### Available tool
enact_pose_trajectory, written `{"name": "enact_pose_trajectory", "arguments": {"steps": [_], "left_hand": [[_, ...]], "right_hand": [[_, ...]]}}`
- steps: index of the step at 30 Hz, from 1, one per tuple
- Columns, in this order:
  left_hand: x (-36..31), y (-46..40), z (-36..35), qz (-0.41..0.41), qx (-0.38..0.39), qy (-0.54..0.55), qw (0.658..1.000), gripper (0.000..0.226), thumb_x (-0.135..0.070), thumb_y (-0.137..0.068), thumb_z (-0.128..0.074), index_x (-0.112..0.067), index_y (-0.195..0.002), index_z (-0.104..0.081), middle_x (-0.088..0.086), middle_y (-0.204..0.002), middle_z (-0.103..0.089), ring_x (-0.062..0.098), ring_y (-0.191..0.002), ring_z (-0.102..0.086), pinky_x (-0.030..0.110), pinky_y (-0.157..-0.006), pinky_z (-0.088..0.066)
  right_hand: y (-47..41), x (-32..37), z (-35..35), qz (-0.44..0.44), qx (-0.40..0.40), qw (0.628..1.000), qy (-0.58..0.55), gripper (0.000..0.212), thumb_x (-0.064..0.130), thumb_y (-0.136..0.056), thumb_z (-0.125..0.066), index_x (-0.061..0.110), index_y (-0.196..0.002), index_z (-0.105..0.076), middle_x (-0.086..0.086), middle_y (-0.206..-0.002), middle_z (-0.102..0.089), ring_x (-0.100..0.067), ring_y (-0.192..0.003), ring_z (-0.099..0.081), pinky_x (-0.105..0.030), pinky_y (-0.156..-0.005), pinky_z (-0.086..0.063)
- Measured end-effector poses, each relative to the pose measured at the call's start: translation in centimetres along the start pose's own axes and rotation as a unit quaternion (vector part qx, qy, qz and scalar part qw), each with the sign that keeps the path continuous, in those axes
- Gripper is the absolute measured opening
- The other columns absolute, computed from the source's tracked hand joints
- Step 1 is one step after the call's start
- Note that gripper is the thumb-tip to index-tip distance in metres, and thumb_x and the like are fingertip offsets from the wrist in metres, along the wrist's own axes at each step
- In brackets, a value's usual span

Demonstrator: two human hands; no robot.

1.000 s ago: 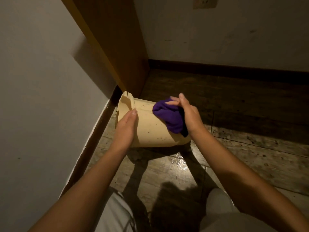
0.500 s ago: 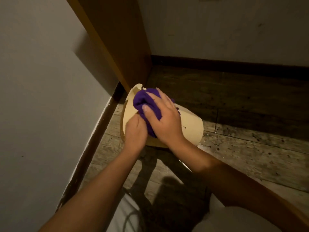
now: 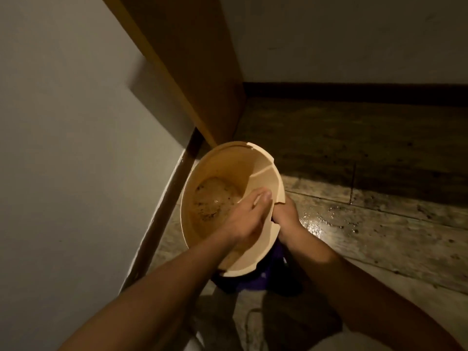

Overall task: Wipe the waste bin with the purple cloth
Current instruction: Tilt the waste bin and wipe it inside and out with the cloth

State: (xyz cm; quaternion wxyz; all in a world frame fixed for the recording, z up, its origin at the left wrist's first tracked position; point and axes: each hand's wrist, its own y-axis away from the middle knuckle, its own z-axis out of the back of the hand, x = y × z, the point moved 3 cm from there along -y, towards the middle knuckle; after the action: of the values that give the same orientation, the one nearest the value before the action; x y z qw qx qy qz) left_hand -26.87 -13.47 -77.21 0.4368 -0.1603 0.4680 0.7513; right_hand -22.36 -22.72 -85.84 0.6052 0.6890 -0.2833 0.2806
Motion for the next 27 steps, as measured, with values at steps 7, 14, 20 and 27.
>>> {"name": "enact_pose_trajectory", "arguments": {"steps": [7, 14, 20, 27], "left_hand": [[-1.8, 0.7, 1.3, -0.113, 0.033, -0.063, 0.991, 0.077, -0.059, -0.091, -0.062, -0.037, -0.158, -0.032, 0.006, -0.146, -0.058, 0.023, -0.129, -0.056, 0.042, -0.109, -0.045], [-0.8, 1.4, 8.1, -0.061, -0.125, -0.159, 0.978, 0.043, -0.024, -0.104, -0.052, -0.010, -0.144, -0.044, 0.017, -0.132, -0.065, 0.033, -0.116, -0.063, 0.038, -0.093, -0.046], [0.8, 1.7, 10.9, -0.026, -0.148, -0.151, 0.977, 0.039, -0.026, -0.105, -0.050, -0.013, -0.141, -0.047, 0.009, -0.135, -0.062, 0.017, -0.107, -0.053, 0.035, -0.088, -0.043], [0.7, 2.1, 11.9, -0.016, -0.191, -0.100, 0.976, 0.035, -0.025, -0.105, -0.052, -0.014, -0.138, -0.053, -0.001, -0.121, -0.058, 0.021, -0.111, -0.055, 0.037, -0.090, -0.041]], "right_hand": [[-0.6, 3.4, -0.3, 0.017, -0.024, 0.988, -0.149, 0.015, 0.009, -0.099, -0.056, 0.002, -0.097, -0.069, -0.010, -0.081, -0.071, -0.026, -0.076, -0.069, -0.028, -0.062, -0.057], [0.1, -3.2, 2.2, 0.278, 0.062, 0.865, 0.414, 0.042, 0.048, -0.091, -0.063, 0.021, -0.123, -0.064, -0.007, -0.130, -0.063, -0.033, -0.125, -0.056, -0.045, -0.101, -0.046], [-0.1, -15.4, 3.8, 0.285, 0.275, 0.486, 0.779, 0.103, 0.073, -0.082, -0.061, 0.030, -0.163, -0.013, -0.014, -0.167, 0.024, -0.047, -0.154, 0.019, -0.080, -0.112, 0.013], [-0.9, -5.3, 4.1, 0.274, 0.111, 0.790, 0.537, 0.016, 0.018, -0.084, -0.069, 0.030, -0.094, -0.066, 0.003, -0.107, -0.059, -0.024, -0.107, -0.057, -0.035, -0.082, -0.046]]}}
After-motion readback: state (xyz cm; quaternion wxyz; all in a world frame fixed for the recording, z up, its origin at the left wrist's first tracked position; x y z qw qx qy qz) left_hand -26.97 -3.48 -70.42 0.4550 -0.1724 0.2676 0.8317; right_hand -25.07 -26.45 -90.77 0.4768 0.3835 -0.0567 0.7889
